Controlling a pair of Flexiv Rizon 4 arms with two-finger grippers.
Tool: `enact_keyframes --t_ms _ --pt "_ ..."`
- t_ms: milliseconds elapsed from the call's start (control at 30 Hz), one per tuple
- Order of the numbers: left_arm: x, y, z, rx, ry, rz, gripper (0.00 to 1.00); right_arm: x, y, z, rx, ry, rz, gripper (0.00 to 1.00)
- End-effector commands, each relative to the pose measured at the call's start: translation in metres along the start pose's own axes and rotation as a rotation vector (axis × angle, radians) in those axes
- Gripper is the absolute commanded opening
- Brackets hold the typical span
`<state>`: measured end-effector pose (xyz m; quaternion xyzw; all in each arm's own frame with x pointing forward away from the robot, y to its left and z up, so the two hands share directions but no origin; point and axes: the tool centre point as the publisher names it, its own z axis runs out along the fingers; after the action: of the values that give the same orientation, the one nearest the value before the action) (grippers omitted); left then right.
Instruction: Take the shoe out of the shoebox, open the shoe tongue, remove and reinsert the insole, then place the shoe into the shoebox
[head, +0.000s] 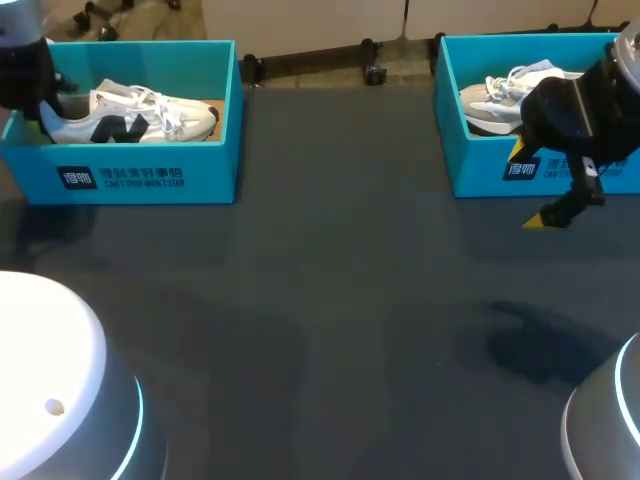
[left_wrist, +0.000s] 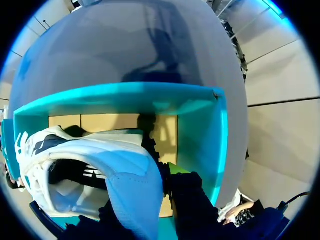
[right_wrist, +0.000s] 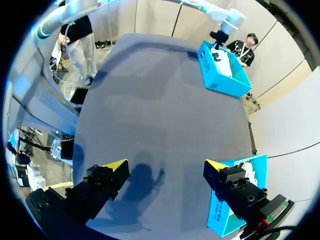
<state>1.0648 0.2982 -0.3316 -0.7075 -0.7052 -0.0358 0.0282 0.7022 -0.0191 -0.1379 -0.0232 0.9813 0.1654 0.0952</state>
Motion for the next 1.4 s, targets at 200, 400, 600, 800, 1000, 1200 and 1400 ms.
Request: enact_keyframes --t_ms 200,400,600,800,1000,1200,1400 --pt "0.001 -0.012 0.002 0.0 0.002 0.009 0.0 -0.002 0.001 0.001 0.003 0.004 0.001 1.0" --pt "0.0 -0.018 0.008 0.008 0.011 0.013 0.0 -0.002 0.001 0.001 0.003 0.004 0.001 1.0" --pt "-0.004 -0.019 0.02 0.004 0.035 0.004 0.0 -0.002 0.001 0.001 0.003 0.004 0.001 1.0" --pt "-0.005 -0.021 0.03 0.008 0.044 0.0 0.0 -0.002 0.001 0.001 0.003 0.004 0.001 1.0" --pt "-0.005 -0.019 0.038 0.024 0.048 -0.011 0.0 -0.002 0.001 0.001 0.003 0.004 0.001 1.0" --pt "-0.008 -0.019 0.048 0.024 0.07 -0.011 0.0 -0.002 0.001 0.001 0.003 0.004 0.001 1.0" --pt "-0.009 -0.018 0.055 0.04 0.078 -0.016 0.0 -0.002 0.001 0.001 0.003 0.004 0.001 1.0"
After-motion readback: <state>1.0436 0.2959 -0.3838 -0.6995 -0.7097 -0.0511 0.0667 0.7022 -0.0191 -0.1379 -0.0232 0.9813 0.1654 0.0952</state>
